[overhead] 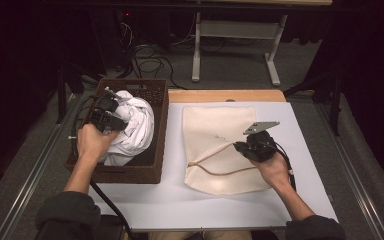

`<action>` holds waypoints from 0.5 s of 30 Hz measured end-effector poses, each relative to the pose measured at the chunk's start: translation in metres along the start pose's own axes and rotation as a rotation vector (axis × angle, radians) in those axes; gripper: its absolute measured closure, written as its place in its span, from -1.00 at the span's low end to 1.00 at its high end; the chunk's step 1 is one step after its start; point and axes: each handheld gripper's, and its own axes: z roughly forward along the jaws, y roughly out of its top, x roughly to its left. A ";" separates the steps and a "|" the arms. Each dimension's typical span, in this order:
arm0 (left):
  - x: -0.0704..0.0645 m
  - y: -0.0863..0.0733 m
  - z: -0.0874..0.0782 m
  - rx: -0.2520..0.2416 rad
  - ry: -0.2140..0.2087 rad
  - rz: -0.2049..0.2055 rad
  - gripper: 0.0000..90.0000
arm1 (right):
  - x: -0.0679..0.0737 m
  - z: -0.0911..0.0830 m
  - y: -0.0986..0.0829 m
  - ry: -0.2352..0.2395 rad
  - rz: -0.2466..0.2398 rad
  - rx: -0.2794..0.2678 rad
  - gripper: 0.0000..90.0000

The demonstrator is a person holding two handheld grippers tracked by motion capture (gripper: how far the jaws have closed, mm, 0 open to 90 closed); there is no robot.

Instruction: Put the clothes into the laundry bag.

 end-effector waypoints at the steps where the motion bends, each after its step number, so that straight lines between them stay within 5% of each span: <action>1: -0.001 0.000 -0.002 -0.005 -0.001 0.001 0.54 | 0.000 0.000 0.000 0.000 0.000 0.000 0.94; 15: -0.042 0.009 -0.045 -0.085 -0.078 0.138 0.54 | -0.001 0.003 0.011 0.007 0.028 -0.011 0.96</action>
